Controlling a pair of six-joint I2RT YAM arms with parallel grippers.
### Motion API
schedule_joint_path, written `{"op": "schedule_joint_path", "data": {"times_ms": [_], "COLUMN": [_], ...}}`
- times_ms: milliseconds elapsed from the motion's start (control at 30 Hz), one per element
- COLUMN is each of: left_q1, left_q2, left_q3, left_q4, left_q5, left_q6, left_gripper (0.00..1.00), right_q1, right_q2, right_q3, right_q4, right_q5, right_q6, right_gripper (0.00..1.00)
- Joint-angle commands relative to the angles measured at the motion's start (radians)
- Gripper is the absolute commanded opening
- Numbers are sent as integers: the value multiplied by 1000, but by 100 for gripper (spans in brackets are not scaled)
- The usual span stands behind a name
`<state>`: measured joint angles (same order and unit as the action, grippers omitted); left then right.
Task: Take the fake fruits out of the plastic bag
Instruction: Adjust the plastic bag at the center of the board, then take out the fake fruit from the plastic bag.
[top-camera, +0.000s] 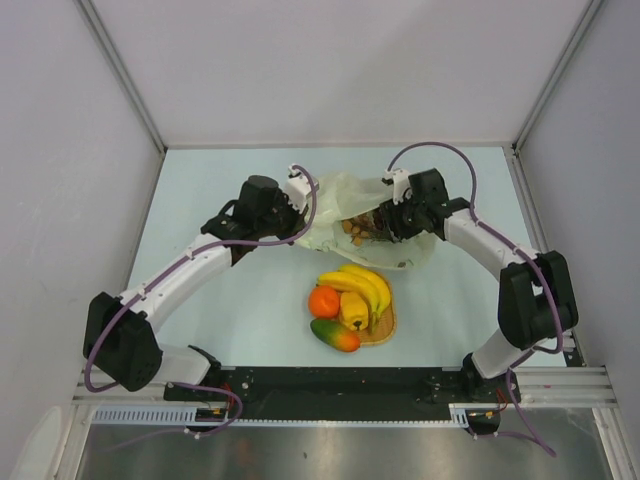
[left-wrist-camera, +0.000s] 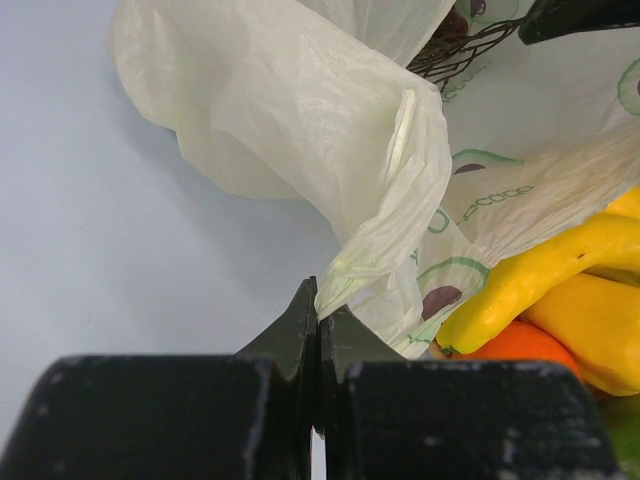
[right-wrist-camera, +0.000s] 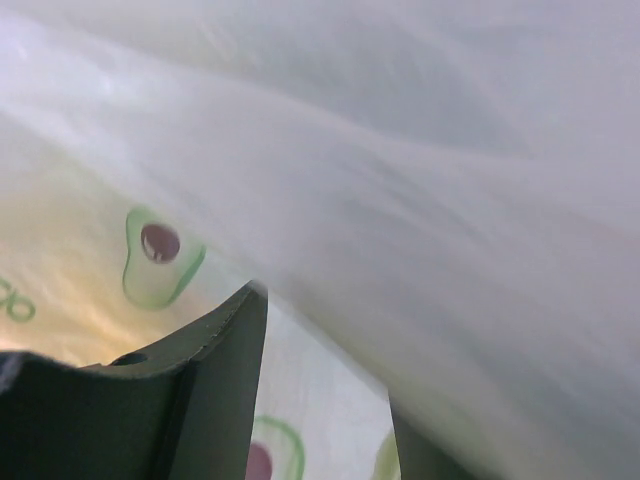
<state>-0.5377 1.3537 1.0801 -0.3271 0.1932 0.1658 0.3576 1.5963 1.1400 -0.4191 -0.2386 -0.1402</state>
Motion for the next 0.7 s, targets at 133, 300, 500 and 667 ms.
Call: {"op": "schedule_joint_path", "data": {"times_ms": [133,300,500,667], "left_q1": [-4,-4,-4,-4], "left_q2": [1,1,10,24], "left_q3": [20,27,29,55], "left_q4": [43,40,48,45], "left_q5": [-17,-31,-35,-32], "left_q6": [12,24,26,27], "left_gripper": [0,0,0,0], "right_q1": [17,23,26,29], "right_q2": [96,117,143,172], "right_q3": [55,72,70,69], "right_q4": [115,77,19,77], "right_q5": [31,27,38,128], "right_q6": [-68,-96,-146,-189], "right_gripper": [52,52,54,53]}}
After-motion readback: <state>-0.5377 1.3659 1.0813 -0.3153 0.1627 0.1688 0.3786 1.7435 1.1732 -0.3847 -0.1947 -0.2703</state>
